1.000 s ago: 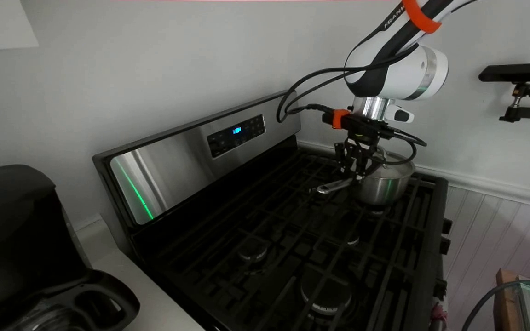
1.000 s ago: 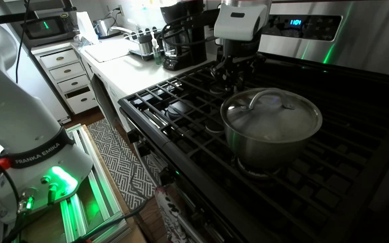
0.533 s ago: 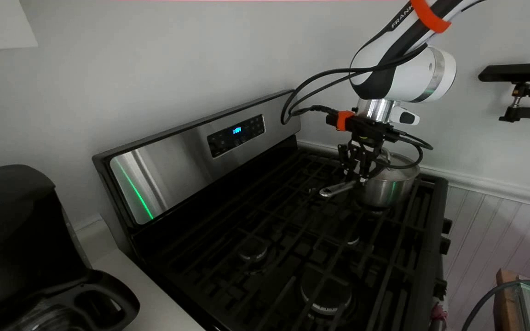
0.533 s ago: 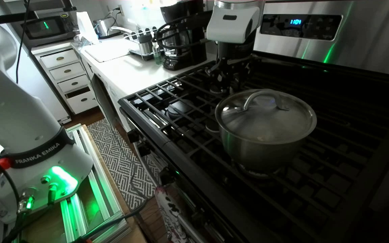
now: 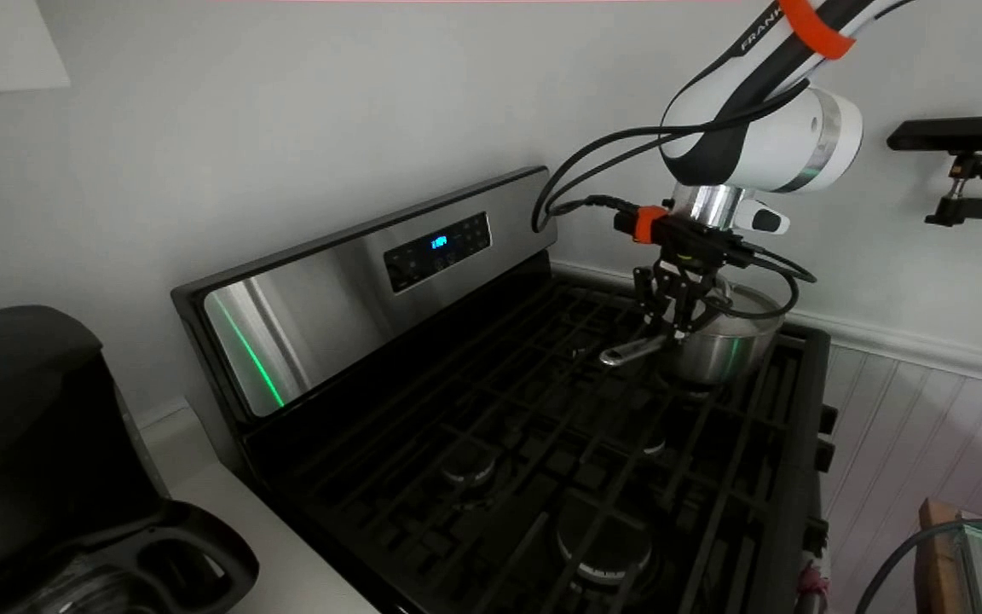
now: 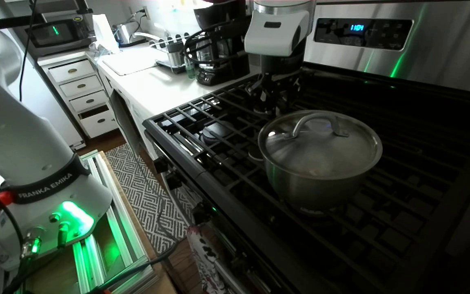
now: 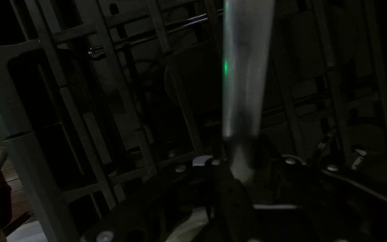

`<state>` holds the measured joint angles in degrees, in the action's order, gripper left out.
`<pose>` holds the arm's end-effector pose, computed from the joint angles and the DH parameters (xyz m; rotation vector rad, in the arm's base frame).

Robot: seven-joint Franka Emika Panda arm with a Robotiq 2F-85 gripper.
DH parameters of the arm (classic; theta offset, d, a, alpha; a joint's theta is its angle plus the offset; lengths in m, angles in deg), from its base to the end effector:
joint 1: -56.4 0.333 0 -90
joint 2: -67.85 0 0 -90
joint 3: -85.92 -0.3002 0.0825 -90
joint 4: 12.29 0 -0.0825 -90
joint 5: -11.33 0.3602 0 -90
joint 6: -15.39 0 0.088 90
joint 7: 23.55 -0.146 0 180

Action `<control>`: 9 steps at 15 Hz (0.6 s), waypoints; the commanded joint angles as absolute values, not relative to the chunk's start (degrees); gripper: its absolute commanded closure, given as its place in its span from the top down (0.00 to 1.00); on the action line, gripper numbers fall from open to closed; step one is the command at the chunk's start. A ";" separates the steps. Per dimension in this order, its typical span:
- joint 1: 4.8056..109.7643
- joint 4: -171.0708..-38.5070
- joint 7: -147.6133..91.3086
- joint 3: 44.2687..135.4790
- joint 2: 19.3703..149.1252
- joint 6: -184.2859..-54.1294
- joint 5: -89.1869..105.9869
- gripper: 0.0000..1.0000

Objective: Put the silver lid on the pot and then move the pot to the bottom right stove plate

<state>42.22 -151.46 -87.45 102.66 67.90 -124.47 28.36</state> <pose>0.4081 -0.2353 0.2700 -1.7398 2.3866 0.0650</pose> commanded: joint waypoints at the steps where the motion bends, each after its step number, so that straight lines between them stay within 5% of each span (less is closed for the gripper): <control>1: 40.97 -154.12 -86.27 102.83 64.64 -124.71 29.13 0.07; 9: 40.27 -154.13 -86.39 102.84 64.47 -123.16 29.31 0.07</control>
